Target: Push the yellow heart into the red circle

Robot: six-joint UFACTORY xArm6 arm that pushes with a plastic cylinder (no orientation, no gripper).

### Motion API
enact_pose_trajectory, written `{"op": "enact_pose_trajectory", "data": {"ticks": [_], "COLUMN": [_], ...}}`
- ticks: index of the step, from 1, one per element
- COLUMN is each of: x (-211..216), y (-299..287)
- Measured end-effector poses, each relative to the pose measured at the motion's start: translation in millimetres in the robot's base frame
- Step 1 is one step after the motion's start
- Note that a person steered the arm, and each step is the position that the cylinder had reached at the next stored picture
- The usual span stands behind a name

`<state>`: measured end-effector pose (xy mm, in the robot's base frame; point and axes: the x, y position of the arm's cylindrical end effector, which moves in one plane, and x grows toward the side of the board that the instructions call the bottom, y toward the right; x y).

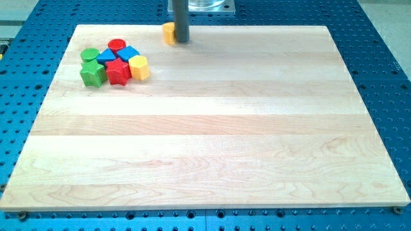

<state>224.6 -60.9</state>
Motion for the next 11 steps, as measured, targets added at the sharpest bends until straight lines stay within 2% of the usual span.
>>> {"op": "enact_pose_trajectory", "data": {"ticks": [1,2,5,6,8,9,10,11], "x": [-6,-33,3,-28,19,18,34,18], "y": [-34,-36,-114,-118,-169,-212,-176,-212]}}
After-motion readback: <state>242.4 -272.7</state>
